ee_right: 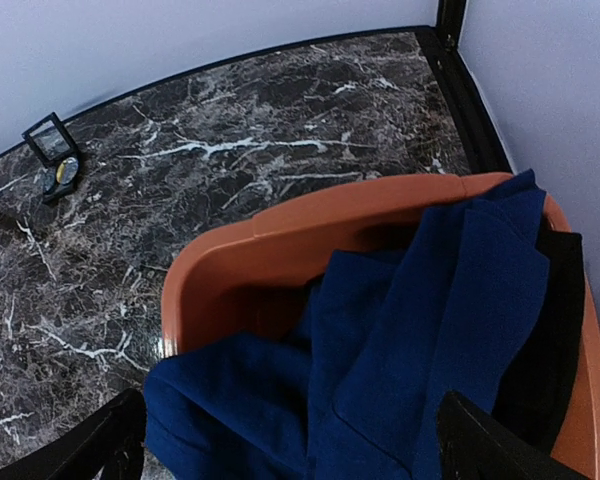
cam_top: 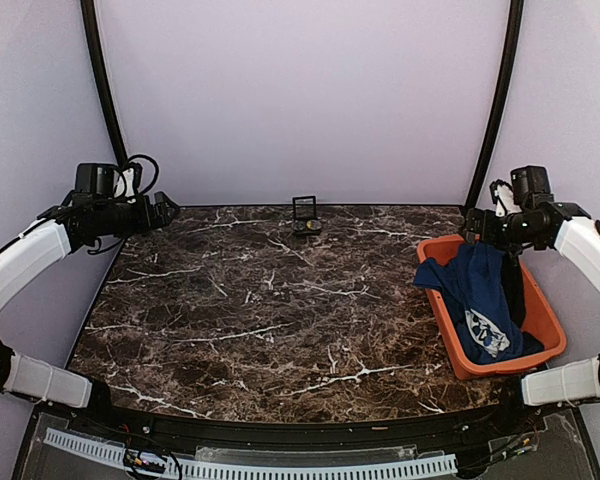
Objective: Pin the brooch onto the clothing
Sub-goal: Pick up the crumpled clothing from the bin.
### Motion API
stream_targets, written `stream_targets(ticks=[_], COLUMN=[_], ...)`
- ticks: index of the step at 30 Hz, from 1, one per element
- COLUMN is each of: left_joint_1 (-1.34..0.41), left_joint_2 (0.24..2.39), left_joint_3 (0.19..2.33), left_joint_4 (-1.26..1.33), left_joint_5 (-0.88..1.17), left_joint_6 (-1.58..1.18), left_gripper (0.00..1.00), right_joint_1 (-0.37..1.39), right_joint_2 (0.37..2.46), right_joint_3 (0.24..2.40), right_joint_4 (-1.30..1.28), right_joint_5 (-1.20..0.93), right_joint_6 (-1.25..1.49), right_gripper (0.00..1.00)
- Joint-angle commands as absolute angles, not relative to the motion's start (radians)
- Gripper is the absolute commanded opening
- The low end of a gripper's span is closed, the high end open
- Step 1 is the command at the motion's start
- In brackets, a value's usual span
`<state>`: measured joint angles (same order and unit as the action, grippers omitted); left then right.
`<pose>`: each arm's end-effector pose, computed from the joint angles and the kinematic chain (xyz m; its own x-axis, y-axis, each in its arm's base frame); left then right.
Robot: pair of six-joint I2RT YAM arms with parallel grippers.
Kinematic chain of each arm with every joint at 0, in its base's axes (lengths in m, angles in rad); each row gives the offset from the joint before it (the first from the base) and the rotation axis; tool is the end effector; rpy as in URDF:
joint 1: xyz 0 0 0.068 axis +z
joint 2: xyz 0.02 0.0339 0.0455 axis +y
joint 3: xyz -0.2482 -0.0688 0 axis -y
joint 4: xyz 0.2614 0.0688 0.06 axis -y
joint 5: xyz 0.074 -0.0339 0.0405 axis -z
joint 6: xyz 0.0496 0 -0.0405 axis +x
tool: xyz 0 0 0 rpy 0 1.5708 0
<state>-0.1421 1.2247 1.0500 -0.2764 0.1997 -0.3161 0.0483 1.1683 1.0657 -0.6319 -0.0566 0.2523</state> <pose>0.3094 -0.0542 0.3072 -0.5083 -0.2351 -0.8285 0.1658 0.9173 -0.3620 0.2802 0.0164 0.2920 -0.6707 0.2171 -0.7092 0.0798 0.9718 0.2220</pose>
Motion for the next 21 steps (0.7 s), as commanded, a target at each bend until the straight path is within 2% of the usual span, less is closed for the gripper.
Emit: stream_targets(ticks=[1,7,14,21], left_joint_1=[-0.143,-0.143,-0.143,-0.143], left_joint_2=[1.224,1.224,1.223,1.228], left_joint_3=[1.036,1.03,1.029,1.028], left_joint_4=[-0.264,-0.256,-0.252,-0.248], left_joint_5=[0.182,0.191,0.202,0.215], left_joint_6=[-0.33,-0.335,-0.337,-0.342], left_gripper=[0.99,0.99,0.99,0.99], right_joint_1=[0.055,0.054,0.041,0.009], right_joint_2=[1.185,1.226,1.202,1.2], right_joint_3=[1.047,1.008,0.968,0.928], right_joint_4=[-0.745,-0.815,-0.806,-0.734], right_joint_5=[0.031,0.09,0.211,0.193], right_joint_6=[0.292,0.361,0.426,0.437], right_gripper=[0.98,0.93,0.92,0.84])
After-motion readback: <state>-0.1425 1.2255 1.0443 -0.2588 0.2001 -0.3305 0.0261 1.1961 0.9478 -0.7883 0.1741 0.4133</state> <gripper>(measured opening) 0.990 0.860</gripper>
